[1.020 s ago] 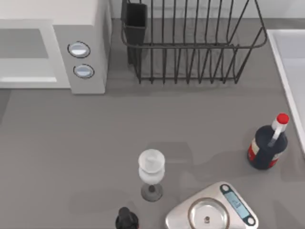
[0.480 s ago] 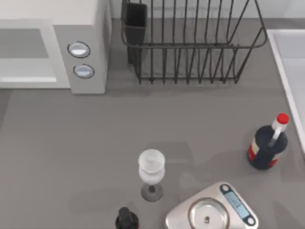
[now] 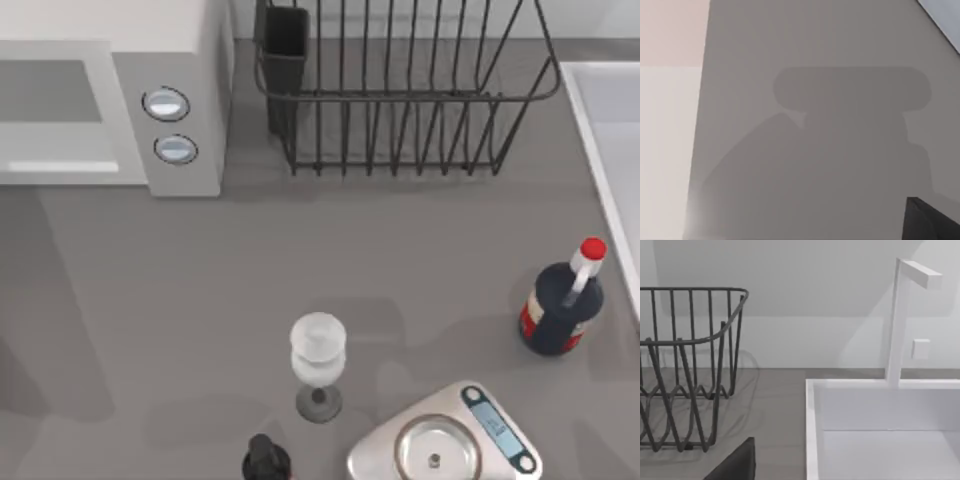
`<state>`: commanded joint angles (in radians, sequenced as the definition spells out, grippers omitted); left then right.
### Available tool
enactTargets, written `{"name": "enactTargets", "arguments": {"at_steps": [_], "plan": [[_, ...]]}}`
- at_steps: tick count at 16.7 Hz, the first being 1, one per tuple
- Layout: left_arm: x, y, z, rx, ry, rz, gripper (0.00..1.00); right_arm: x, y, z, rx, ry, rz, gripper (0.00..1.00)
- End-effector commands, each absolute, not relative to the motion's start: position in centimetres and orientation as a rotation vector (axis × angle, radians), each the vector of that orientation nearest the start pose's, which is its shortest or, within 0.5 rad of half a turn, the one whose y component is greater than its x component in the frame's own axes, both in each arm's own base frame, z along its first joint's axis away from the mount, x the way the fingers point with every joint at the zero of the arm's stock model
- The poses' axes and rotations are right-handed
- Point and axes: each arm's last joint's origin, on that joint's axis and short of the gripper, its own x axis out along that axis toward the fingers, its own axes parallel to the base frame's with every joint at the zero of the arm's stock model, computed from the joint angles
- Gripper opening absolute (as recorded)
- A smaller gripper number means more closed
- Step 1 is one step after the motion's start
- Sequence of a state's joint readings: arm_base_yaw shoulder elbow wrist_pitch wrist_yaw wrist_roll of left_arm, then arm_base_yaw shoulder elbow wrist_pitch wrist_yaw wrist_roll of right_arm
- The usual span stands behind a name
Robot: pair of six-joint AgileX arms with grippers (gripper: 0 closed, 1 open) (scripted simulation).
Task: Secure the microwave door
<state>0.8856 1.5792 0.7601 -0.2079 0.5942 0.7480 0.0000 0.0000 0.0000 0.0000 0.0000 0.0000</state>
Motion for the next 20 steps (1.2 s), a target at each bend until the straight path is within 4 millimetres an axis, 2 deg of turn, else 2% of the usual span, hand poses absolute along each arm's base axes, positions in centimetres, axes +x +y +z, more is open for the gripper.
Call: {"name": "enactTargets", "arguments": {"at_steps": [7, 9, 14, 16, 20], "plan": [[19.4, 20.5, 14.5, 0.003, 0.789, -0.021, 0.0, 10.6, -0.1, 16.0, 0.0, 0.0, 0.0, 1.0], [19.6, 18.5, 14.6, 0.001, 0.795, -0.022, 0.0, 10.6, -0.1, 16.0, 0.0, 0.0, 0.0, 1.0], [19.4, 12.2, 14.6, 0.002, 0.789, -0.025, 0.0, 10.6, -0.1, 16.0, 0.0, 0.0, 0.0, 1.0], [19.1, 11.1, 14.4, 0.002, 0.786, -0.022, 0.0, 10.6, -0.1, 16.0, 0.0, 0.0, 0.0, 1.0], [19.1, 11.1, 14.4, -0.003, 0.788, -0.023, 0.0, 10.6, -0.1, 16.0, 0.0, 0.0, 0.0, 1.0]]}}
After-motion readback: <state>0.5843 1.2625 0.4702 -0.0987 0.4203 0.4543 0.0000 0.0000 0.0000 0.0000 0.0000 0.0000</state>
